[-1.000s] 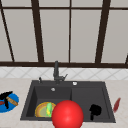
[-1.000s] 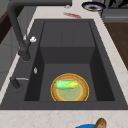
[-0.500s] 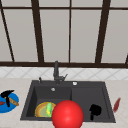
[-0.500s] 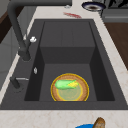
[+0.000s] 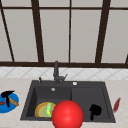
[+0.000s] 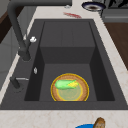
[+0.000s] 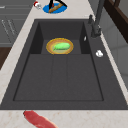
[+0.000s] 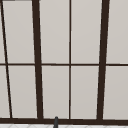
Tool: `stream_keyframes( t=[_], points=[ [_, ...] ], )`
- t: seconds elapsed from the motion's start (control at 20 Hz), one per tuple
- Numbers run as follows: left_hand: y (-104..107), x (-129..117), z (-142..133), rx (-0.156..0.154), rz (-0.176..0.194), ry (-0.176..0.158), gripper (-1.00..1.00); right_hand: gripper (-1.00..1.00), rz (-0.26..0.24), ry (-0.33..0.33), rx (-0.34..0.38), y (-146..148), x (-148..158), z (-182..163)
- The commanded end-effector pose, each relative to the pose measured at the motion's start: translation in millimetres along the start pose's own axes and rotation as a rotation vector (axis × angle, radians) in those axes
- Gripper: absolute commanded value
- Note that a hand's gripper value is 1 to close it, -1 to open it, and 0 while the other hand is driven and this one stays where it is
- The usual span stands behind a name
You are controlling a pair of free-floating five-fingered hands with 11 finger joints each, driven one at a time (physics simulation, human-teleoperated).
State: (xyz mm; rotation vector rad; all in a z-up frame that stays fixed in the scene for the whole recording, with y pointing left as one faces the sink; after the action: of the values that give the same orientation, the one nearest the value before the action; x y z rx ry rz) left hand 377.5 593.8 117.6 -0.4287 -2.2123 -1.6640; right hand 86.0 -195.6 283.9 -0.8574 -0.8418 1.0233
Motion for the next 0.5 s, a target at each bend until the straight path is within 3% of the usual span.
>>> stream_keyframes(
  t=[0.0, 0.05, 0.1, 0.15, 0.2, 0.3, 0.45],
  points=[
    [-17.5, 8.7, 8.3, -0.017, -0.031, -0.041, -1.0, 0.0, 0.0, 0.0, 0.0, 0.0, 0.0, 0.0],
    [-20.3, 4.4, 9.8, -0.035, -0.009, -0.021, -1.0, 0.0, 0.0, 0.0, 0.0, 0.0, 0.0, 0.0],
    [-22.4, -0.1, 10.9, -0.044, -0.007, -0.013, 1.0, 0.0, 0.0, 0.0, 0.0, 0.0, 0.0, 0.0],
    [-19.4, -0.3, 11.0, -0.063, 0.029, -0.016, 1.0, 0.0, 0.0, 0.0, 0.0, 0.0, 0.0, 0.0],
    [-17.0, 1.1, 8.7, -0.052, 0.075, -0.02, 1.0, 0.0, 0.0, 0.0, 0.0, 0.0, 0.0, 0.0],
    [-14.9, 2.1, 6.1, -0.047, 0.091, -0.025, 1.0, 0.0, 0.0, 0.0, 0.0, 0.0, 0.0, 0.0],
    [-10.5, 2.9, 3.8, -0.064, 0.077, -0.048, 1.0, 0.0, 0.0, 0.0, 0.0, 0.0, 0.0, 0.0]
  ],
)
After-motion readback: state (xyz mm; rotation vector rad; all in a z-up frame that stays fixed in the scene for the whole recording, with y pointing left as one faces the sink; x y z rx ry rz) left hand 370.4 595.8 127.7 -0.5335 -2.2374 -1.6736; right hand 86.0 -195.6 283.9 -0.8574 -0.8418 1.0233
